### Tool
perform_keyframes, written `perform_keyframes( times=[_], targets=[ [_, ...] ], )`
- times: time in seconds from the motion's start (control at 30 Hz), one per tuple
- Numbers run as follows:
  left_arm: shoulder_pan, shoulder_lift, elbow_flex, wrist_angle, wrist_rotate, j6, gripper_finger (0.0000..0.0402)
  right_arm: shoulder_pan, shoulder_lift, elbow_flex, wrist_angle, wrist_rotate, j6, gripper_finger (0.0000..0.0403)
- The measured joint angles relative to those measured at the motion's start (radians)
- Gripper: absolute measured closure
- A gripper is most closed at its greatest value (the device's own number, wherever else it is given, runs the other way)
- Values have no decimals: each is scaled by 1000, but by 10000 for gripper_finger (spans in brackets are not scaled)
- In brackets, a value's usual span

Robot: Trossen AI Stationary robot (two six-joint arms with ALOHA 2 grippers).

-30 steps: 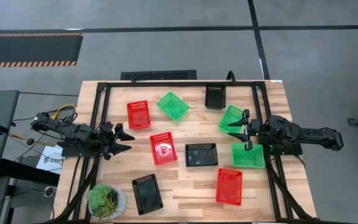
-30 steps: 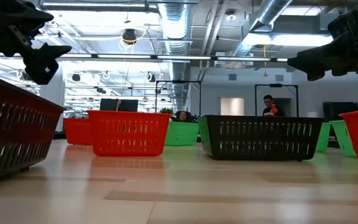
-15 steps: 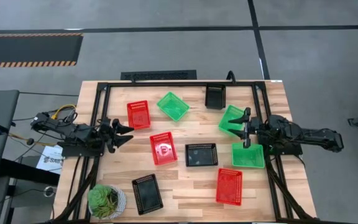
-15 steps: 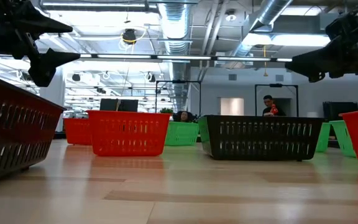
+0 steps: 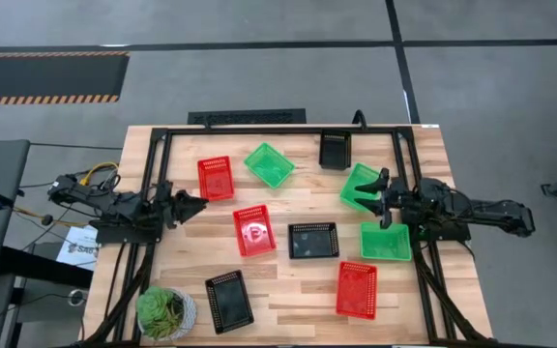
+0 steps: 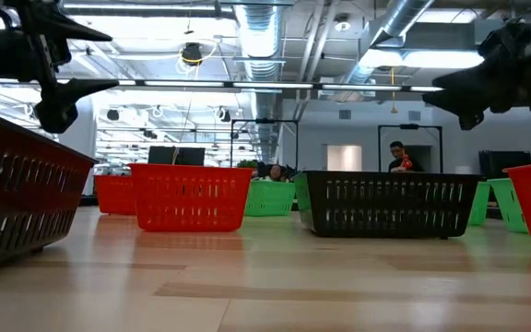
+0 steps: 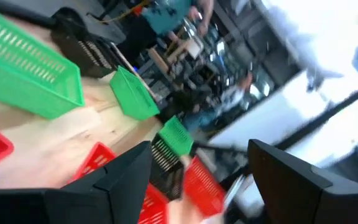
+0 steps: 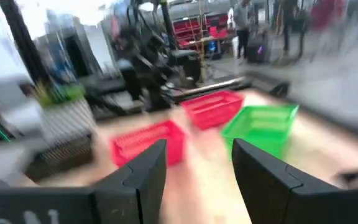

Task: Stack baskets by color
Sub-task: Stack the middle green bin on top of the top green bin

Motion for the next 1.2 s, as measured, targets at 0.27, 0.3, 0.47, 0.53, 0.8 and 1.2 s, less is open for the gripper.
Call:
perform_keyframes(
  times=[0.27, 0.3, 0.47, 0.53, 0.8, 1.2],
  targets=[
    [0, 0, 0, 35, -158, -188, 145, 17, 0, 2, 3, 1, 494, 198],
    [0, 0, 0, 37, -158, -188, 145, 15, 0, 2, 3, 3, 531, 198],
    [0, 0, 0, 49, -165, -212, 145, -1, 0, 2, -4, 24, 561, 198],
    [0, 0, 0, 48, -165, -216, 145, -5, 0, 3, -4, 24, 561, 198],
    [0, 0, 0, 40, -210, -216, 145, -5, 0, 3, -1, 24, 696, 198],
    [1, 0, 0, 209, -434, -286, 145, -9, 0, 4, 248, 65, 778, 198]
  ],
)
